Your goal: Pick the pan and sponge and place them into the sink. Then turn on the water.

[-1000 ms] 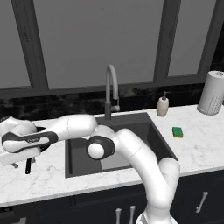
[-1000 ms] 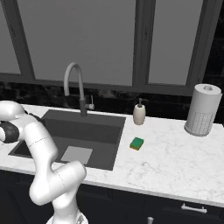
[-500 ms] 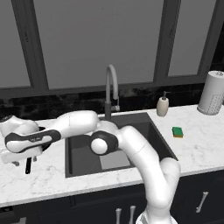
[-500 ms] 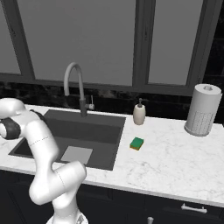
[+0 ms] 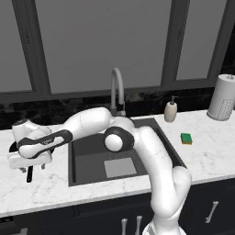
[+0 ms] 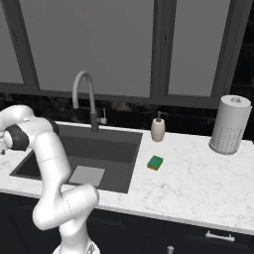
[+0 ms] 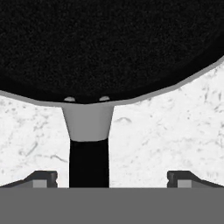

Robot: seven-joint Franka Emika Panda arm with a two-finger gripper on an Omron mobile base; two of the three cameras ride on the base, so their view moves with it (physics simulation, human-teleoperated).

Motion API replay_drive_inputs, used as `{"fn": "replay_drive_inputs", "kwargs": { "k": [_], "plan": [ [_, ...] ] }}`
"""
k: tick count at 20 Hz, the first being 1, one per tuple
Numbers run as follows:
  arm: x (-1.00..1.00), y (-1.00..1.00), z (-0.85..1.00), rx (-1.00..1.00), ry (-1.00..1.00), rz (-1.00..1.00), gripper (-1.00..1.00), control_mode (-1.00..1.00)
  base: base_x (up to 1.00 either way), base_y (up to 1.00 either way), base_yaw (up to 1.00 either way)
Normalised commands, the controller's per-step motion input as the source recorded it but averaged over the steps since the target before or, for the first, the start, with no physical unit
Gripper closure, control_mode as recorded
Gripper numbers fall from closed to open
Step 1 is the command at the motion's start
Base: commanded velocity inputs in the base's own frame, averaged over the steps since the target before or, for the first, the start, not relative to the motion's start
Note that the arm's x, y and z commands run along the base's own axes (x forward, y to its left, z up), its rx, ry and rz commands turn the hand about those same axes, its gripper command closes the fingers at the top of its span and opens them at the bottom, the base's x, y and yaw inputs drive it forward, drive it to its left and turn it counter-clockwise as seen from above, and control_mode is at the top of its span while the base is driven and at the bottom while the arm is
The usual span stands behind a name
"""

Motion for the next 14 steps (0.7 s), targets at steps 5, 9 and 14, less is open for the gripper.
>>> {"fn": "replay_drive_inputs", "kwargs": {
  "k": [5,9,14],
  "plan": [
    [-0.10,-0.04,-0.47,0.05,0.00,0.00,1.00,-1.00,0.00,0.00,0.00],
    [-0.01,0.00,-0.22,0.01,0.00,0.00,1.00,-1.00,0.00,0.00,0.00],
    [0.00,0.04,-0.01,0.00,0.00,-0.03,1.00,-1.00,0.00,0.00,0.00]
  ]
}}
